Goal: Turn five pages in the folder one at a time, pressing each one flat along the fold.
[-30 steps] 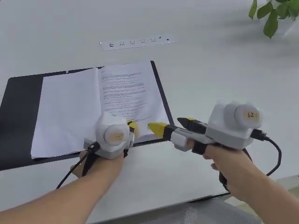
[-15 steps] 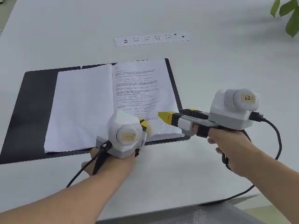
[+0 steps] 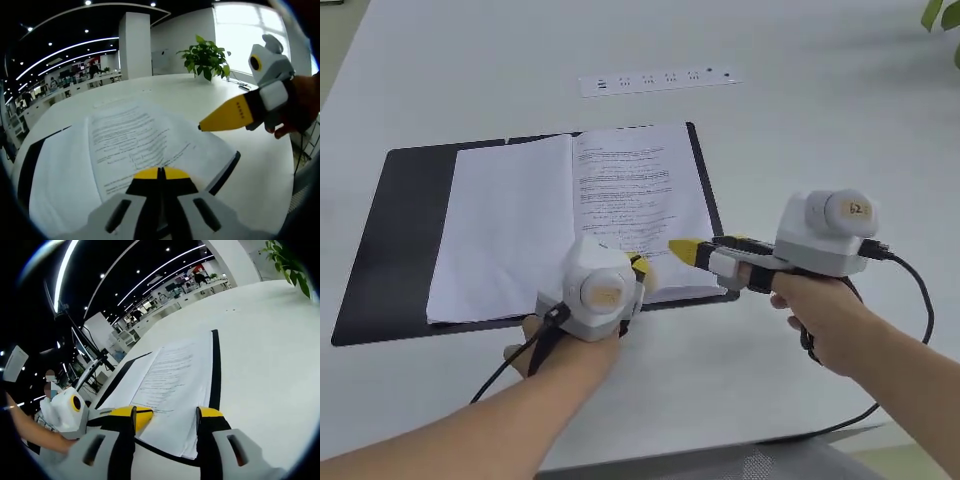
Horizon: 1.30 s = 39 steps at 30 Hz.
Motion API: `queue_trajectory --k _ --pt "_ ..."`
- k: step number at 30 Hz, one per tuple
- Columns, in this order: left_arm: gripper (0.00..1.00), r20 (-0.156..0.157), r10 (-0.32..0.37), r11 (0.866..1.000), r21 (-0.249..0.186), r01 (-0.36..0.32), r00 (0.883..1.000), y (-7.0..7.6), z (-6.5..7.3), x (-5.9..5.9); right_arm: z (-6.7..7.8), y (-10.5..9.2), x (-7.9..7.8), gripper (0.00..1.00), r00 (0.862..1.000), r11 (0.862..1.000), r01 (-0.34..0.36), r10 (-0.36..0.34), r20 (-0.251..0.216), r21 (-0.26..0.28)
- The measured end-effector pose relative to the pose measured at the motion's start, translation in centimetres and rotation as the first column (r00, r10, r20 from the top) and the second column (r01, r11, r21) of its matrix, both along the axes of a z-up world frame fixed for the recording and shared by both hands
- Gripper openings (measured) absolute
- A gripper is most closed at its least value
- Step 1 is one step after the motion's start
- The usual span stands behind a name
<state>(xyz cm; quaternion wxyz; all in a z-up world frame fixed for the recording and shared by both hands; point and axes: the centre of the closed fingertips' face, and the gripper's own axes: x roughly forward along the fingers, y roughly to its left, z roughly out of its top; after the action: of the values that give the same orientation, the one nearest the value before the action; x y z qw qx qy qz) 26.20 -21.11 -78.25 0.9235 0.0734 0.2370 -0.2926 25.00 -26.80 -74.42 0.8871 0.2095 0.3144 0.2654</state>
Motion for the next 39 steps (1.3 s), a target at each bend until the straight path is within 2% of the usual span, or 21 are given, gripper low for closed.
queue_trajectory --k 8,12,14,15,17,19,20,22,24,27,29,31,34,35,39 --pt "0.00 0.004 -0.001 1.000 0.001 0.001 1.000 0.0 0.0 0.0 0.3 -0.3 0.0 0.34 1.000 1.000 0.005 -0.005 0.011 -0.020" --pt "0.00 0.003 -0.001 1.000 0.001 0.001 1.000 0.0 0.0 0.0 0.1 -0.6 0.0 0.19 1.000 1.000 0.013 -0.013 -0.003 -0.027" --pt "0.00 0.001 0.000 1.000 -0.001 0.000 1.000 0.0 0.0 0.0 -0.1 -0.7 -0.2 0.11 0.999 0.999 0.033 -0.033 -0.037 0.010" --pt "0.00 0.001 -0.001 1.000 0.001 0.001 1.000 0.0 0.0 0.0 -0.1 -0.9 -0.1 0.10 0.999 0.999 0.042 -0.042 -0.035 0.012" --pt "0.00 -0.004 0.002 1.000 -0.003 -0.002 1.000 0.0 0.0 0.0 -0.2 -1.0 -0.2 0.01 0.998 0.999 0.048 -0.048 -0.043 0.016" --pt "0.00 -0.007 0.003 1.000 -0.005 -0.004 1.000 0.0 0.0 0.0 -0.3 -1.1 -0.2 0.00 0.997 0.999 0.053 -0.053 -0.049 0.012" --pt "0.00 -0.009 0.006 1.000 -0.009 -0.006 1.000 0.0 0.0 0.0 -0.1 -1.0 -0.3 0.00 0.996 0.997 0.064 -0.062 -0.060 0.038" --pt "0.01 -0.011 0.005 1.000 -0.019 -0.005 1.000 0.0 0.1 0.0 -0.2 -1.1 -0.2 0.00 0.996 0.997 0.071 -0.069 -0.062 0.032" --pt "0.02 -0.031 0.004 0.999 -0.035 -0.005 1.000 0.0 0.2 0.0 0.1 -1.0 -0.2 0.00 0.994 0.995 0.087 -0.083 -0.068 0.055" --pt "0.12 -0.045 -0.018 0.999 -0.036 0.016 0.999 0.3 0.7 -0.4 0.4 -1.1 -0.1 0.00 0.993 0.993 0.098 -0.094 -0.069 0.060" --pt "0.18 -0.047 -0.010 0.999 -0.039 0.008 0.999 1.1 1.1 -0.6 1.3 -0.7 0.1 0.00 0.992 0.990 0.109 -0.104 -0.065 0.087" --pt "0.18 -0.050 -0.002 0.998 -0.057 -0.001 0.999 1.9 1.8 -0.9 2.2 -0.2 0.3 0.00 0.991 0.984 0.121 -0.113 -0.066 0.128" --pt "0.19 -0.037 0.000 0.997 -0.081 -0.003 0.999 3.0 3.0 -1.4 3.7 0.9 0.6 0.00 0.991 0.974 0.129 -0.120 -0.060 0.185" --pt "0.19 -0.029 0.003 0.997 -0.071 -0.005 1.000 3.7 3.3 -1.6 4.2 1.1 0.7 0.00 0.991 0.972 0.131 -0.123 -0.054 0.197" --pt "0.20 -0.013 0.029 0.996 -0.090 -0.030 0.999 5.7 4.5 -2.0 6.6 3.1 1.1 0.00 0.991 0.949 0.133 -0.125 -0.043 0.286"
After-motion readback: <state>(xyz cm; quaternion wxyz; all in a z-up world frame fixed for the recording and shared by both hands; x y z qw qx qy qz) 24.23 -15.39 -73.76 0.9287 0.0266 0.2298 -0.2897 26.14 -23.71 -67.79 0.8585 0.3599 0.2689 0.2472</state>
